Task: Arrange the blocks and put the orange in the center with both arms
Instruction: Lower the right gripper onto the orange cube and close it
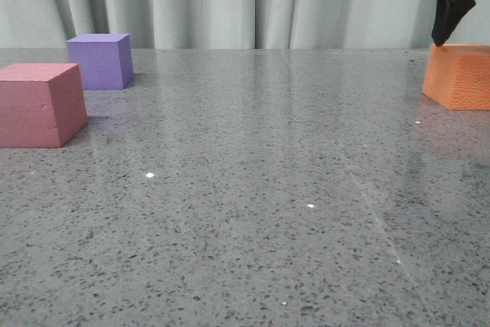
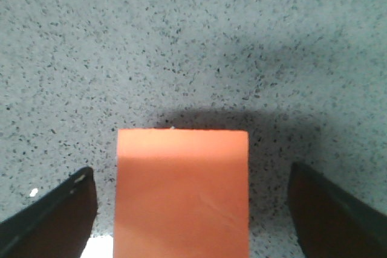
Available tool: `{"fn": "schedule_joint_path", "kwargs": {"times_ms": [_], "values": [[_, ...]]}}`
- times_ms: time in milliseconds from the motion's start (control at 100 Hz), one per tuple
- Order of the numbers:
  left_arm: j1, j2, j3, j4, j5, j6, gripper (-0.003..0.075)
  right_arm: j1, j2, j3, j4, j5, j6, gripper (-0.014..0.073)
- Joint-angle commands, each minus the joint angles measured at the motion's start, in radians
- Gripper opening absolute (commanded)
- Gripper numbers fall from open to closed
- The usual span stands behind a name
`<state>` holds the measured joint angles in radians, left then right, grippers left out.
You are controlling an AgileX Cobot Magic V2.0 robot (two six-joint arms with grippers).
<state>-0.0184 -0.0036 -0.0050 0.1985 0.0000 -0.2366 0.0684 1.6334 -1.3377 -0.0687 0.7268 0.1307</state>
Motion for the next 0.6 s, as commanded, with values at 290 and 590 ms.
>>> {"fn": "schedule_joint_path", "kwargs": {"times_ms": [290,590], "values": [[0.001,-0.034,0.054,-0.008,-0.074,-0.004,-0.0013,-0.005,0.030,-0.036,0.000,-0.041,-0.008,0.0628],[0.001,-0.034,0.054,-0.008,-0.074,-0.004,-0.0013,-0.005,0.031,-0.036,0.000,-0.047,-0.008,0.0280]]}}
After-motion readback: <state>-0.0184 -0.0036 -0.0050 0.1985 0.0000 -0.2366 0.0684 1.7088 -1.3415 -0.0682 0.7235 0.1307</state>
